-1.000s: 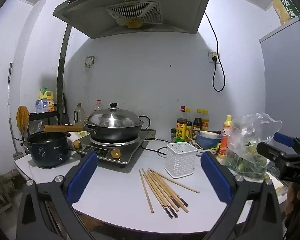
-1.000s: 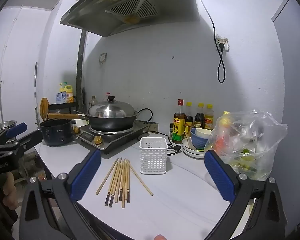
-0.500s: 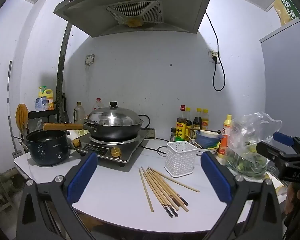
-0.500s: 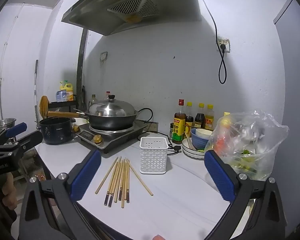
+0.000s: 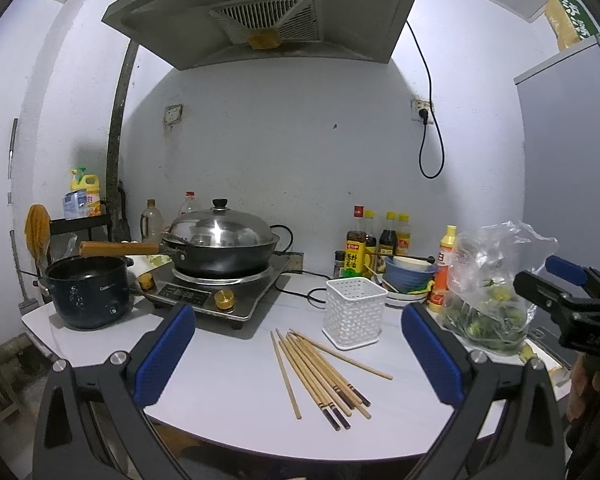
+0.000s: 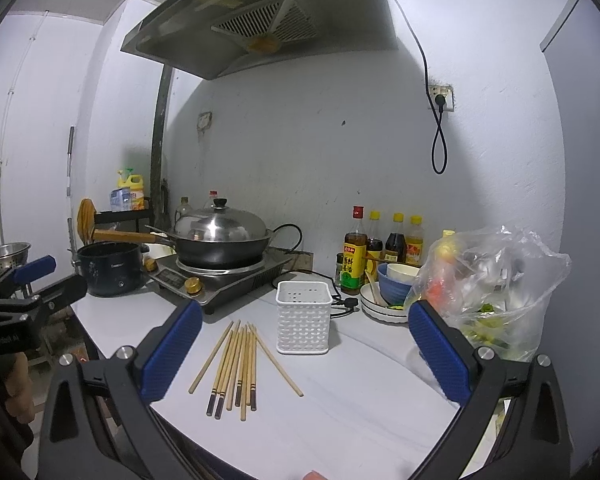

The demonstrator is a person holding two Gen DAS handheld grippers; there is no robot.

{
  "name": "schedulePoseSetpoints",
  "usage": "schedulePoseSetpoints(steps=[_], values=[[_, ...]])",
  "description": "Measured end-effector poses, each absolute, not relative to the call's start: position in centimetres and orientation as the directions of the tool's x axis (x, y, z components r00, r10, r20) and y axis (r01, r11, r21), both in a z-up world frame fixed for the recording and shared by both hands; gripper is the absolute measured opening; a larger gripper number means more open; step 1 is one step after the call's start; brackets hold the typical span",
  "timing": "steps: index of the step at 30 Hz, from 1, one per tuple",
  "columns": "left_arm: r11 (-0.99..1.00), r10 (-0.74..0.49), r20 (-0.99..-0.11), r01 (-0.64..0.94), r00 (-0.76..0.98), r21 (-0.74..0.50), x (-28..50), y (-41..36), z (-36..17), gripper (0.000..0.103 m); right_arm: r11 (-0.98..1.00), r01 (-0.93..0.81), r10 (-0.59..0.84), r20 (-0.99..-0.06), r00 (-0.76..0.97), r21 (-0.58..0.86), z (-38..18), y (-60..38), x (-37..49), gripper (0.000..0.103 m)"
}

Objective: Organize utensils

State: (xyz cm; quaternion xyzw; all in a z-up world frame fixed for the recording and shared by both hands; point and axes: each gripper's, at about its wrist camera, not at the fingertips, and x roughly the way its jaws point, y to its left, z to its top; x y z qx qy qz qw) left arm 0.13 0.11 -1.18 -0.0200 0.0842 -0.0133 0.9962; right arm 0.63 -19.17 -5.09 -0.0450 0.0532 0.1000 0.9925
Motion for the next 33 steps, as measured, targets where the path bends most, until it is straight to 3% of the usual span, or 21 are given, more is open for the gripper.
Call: schedulePoseSetpoints(steps=[33], values=[[0.999, -0.019, -0.152, 0.013, 0.988, -0.042, -0.21, 0.48, -0.91, 0.103, 0.976, -0.196, 0.184, -0.125, 0.975, -0.092, -4.99, -19.2, 0.4, 0.102]])
